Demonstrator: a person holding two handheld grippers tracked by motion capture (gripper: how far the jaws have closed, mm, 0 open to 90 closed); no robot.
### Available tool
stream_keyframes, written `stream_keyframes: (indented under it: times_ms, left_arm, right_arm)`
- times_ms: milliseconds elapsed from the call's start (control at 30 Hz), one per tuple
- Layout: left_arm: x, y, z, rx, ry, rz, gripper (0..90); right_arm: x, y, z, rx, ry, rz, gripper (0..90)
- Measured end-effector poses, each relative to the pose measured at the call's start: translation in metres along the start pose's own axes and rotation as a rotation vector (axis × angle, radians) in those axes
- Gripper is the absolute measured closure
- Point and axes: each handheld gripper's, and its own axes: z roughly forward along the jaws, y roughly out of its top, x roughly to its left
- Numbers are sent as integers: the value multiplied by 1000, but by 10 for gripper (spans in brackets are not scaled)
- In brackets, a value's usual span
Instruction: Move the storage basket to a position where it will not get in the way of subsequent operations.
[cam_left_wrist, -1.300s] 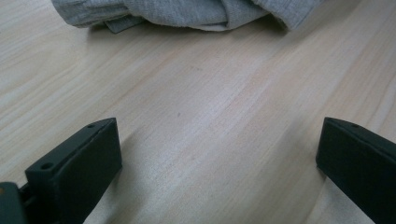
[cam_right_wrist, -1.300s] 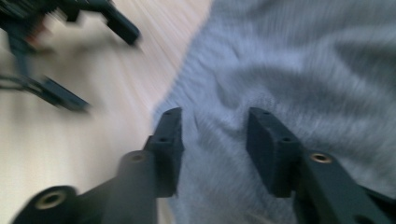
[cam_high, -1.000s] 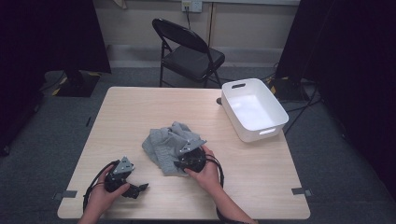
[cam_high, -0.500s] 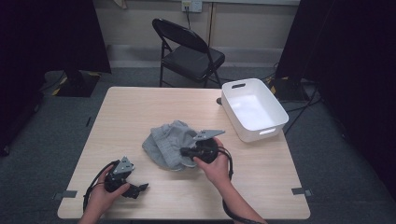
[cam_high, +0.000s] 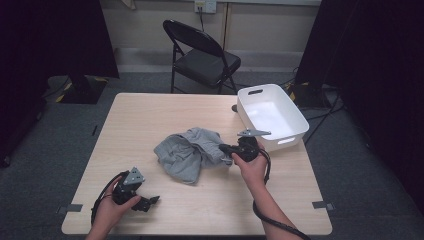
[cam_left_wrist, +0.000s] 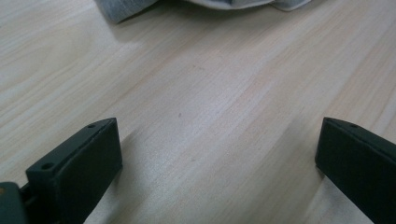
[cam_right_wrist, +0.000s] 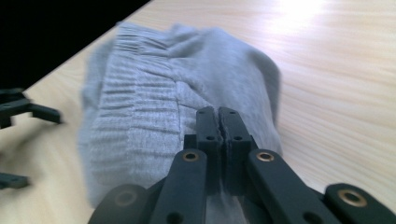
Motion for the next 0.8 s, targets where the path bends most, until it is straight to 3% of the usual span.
stream_keyframes:
  times_ms: [67, 133, 167, 200, 233, 300, 333, 367, 500, 533, 600, 667, 700, 733, 767, 800]
  left_arm:
    - [2, 2, -1, -10, 6, -12, 55]
    - [5, 6, -4, -36, 16, -52, 223]
    - [5, 6, -4, -36, 16, -52, 244]
    - [5, 10, -6, -53, 14, -62, 244]
    - [7, 19, -9, -85, 23, -37, 153]
    - [7, 24, -10, -104, 24, -32, 196]
    - [11, 36, -11, -157, 1, -41, 191]
    - [12, 42, -10, -173, 0, -67, 175]
    - [17, 59, 1, -206, 11, -124, 243]
    - [18, 61, 3, -215, 11, -123, 281]
    - [20, 65, 9, -207, 39, -115, 336]
    - [21, 67, 15, -214, 33, -112, 440]
    - [21, 68, 17, -210, 39, -106, 459]
    - [20, 70, 18, -208, 50, -101, 553]
    - [20, 71, 19, -191, 59, -101, 588]
    - [20, 72, 20, -186, 46, -112, 616]
  right_arm:
    - [-8, -5, 1, 9, -18, 0, 882]
    - [-13, -9, 1, 18, -32, 8, 881]
    - [-16, -11, 2, 18, -33, 12, 881]
    - [-16, -11, 2, 18, -33, 12, 881]
    - [-19, -13, 2, 25, -48, 15, 879]
    - [-23, -15, 2, 20, -47, 12, 879]
    - [-23, -15, 2, 24, -51, 9, 879]
    - [-24, -16, 2, 26, -52, 8, 879]
    - [-24, -17, 3, 32, -54, -5, 877]
    - [-24, -17, 3, 31, -54, -7, 877]
    - [-25, -17, 2, 30, -49, -10, 876]
    - [-26, -17, 1, 33, -49, -16, 871]
    - [-26, -17, 1, 34, -50, -22, 863]
    - [-26, -17, 1, 36, -46, -28, 841]
    - [-25, -16, 0, 35, -50, -34, 815]
    - [-25, -16, -2, 33, -60, -40, 792]
